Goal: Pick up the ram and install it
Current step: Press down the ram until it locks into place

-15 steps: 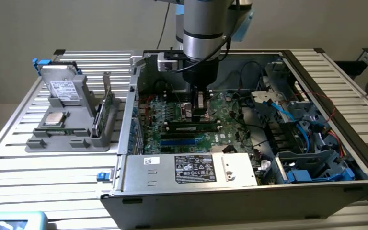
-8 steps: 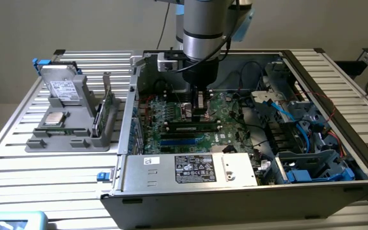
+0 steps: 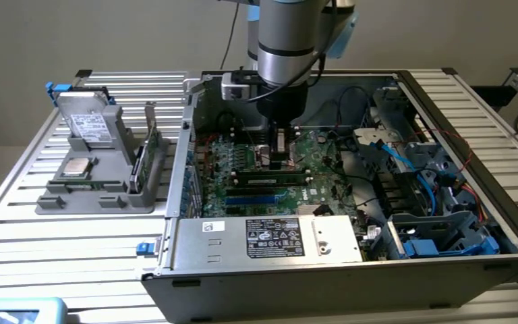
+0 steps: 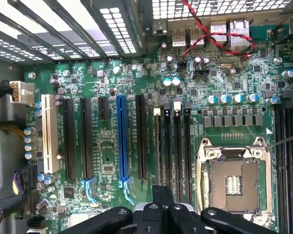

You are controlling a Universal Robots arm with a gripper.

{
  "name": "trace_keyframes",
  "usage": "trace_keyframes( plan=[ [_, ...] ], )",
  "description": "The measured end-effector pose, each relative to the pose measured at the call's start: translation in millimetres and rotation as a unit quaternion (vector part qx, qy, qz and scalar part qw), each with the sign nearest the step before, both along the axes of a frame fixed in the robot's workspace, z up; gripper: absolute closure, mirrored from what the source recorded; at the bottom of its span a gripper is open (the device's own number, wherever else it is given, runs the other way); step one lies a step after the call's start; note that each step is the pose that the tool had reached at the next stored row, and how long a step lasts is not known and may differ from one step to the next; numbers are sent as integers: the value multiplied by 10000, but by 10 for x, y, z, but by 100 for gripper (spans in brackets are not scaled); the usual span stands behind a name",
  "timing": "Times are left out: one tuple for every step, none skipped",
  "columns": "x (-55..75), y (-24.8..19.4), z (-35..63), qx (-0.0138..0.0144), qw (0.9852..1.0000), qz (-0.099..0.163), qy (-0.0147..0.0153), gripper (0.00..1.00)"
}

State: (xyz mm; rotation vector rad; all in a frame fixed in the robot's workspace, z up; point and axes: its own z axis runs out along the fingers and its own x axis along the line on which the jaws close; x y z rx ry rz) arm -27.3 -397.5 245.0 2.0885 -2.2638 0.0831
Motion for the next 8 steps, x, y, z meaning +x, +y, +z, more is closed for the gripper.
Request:
trace_keyframes(
  plan=[
    [0,0,0,1,10000,-66,-1,89],
    [0,0,0,1,9999,-136,-1,89],
    [0,-1,0,0,9998,-209,-1,89],
    [0,-1,0,0,9996,-281,-1,89],
    [0,-1,0,0,9994,-354,-1,89],
    [0,-1,0,0,9991,-432,-1,89],
    [0,-1,0,0,9988,-493,-1,89],
    [0,-1,0,1,9982,-603,-1,89]
  ],
)
